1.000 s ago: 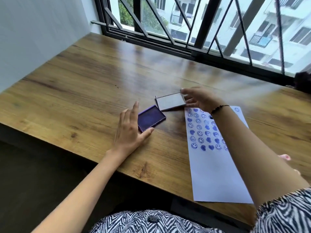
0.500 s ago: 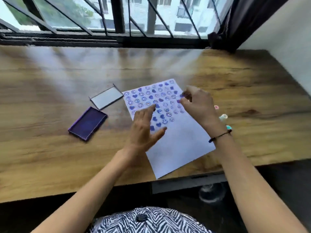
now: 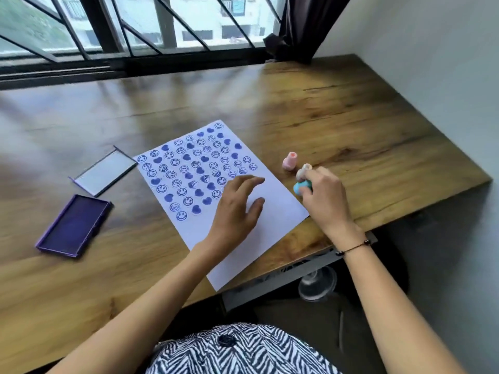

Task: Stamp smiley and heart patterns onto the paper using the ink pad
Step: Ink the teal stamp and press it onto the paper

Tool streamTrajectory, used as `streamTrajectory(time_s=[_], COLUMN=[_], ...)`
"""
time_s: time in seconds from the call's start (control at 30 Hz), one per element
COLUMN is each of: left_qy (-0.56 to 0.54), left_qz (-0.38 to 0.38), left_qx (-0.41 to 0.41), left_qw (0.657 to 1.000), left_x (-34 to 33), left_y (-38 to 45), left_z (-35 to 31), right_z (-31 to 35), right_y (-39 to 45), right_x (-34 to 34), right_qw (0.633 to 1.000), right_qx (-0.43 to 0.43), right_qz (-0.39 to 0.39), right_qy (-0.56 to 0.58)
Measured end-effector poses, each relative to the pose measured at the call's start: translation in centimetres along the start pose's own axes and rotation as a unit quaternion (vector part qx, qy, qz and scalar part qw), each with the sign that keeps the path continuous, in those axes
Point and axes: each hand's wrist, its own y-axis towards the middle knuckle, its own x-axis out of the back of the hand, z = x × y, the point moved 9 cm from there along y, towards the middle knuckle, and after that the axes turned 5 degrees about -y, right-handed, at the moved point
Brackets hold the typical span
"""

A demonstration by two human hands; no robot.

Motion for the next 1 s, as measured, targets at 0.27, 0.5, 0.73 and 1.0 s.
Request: streamTrajectory(time_s=[0.27,0.5,0.73,1.0], left_qy=[-0.199,-0.152,-0.205,-0.202], left_qz=[-0.106,-0.177,-0.398,-0.583], left_qx=[0.157,0.183,0.226,0.259], left_qw=[0.962,0.955,0.865,0.743], left_x=[6.8,12.2,19.7,22.0], left_y=[-1.2,-4.7,-13.4,-20.9], left_z=[5.0,6.4,8.9,11.1], right_z=[10.7,16.5,27.7,38.1], right_y=[0.9,-0.8,-3.2,-7.3], right_x=[-4.2,-7.2,-8.1,-10.8], right_qw=[0.862,0.800,0.838,0.819], right_qx=[-0.026,-0.003,0.205,0.525], right_qz=[0.186,0.270,0.295,0.213], right_qy=[0.472,0.536,0.411,0.083])
